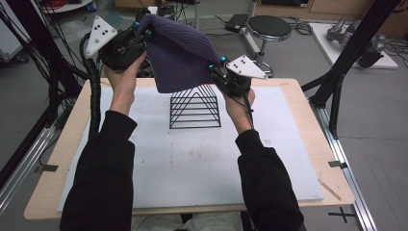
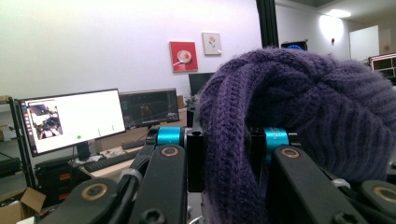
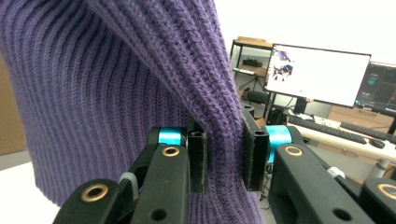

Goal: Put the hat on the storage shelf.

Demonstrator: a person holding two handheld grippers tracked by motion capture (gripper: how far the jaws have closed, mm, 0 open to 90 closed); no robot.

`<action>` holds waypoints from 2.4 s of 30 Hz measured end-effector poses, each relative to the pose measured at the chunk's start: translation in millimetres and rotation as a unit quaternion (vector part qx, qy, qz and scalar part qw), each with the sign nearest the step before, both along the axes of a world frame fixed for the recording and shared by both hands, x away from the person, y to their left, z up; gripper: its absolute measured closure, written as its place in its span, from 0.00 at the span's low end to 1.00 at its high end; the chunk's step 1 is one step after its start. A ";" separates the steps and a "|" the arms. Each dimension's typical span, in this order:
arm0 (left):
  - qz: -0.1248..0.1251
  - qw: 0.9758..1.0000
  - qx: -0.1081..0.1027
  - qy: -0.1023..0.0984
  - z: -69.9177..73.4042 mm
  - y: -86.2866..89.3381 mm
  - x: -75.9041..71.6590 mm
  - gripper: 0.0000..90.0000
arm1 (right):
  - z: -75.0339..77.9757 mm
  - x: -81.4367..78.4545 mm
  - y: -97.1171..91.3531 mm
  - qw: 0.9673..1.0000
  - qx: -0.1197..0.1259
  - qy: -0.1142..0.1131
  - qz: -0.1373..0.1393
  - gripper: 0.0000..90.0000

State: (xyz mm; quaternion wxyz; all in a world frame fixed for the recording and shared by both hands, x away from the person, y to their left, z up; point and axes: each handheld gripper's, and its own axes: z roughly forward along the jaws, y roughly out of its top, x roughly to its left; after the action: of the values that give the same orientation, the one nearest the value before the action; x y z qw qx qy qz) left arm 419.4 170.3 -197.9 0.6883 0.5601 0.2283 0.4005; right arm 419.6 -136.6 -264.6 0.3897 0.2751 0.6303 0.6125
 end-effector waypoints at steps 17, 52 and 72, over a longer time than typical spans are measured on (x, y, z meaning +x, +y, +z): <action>-0.008 1.000 0.014 0.021 -40.9 -13.3 9.2 0.84 | -38.9 8.7 -5.9 0.997 0.012 0.077 -0.002 0.84; -0.030 0.994 0.052 0.096 -81.2 -34.4 8.1 0.83 | -88.5 10.9 -15.0 0.985 0.000 0.173 -0.018 0.83; -0.017 0.988 0.075 0.133 -113.6 -41.3 9.7 0.83 | -119.1 14.3 -10.8 0.975 -0.019 0.220 -0.038 0.85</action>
State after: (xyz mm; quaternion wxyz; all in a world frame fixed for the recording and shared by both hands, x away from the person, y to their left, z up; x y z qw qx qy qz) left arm 429.1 129.0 -311.5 0.6148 0.6620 0.2774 0.3269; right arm 433.9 -147.4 -383.7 0.2695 0.4195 0.7012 0.5096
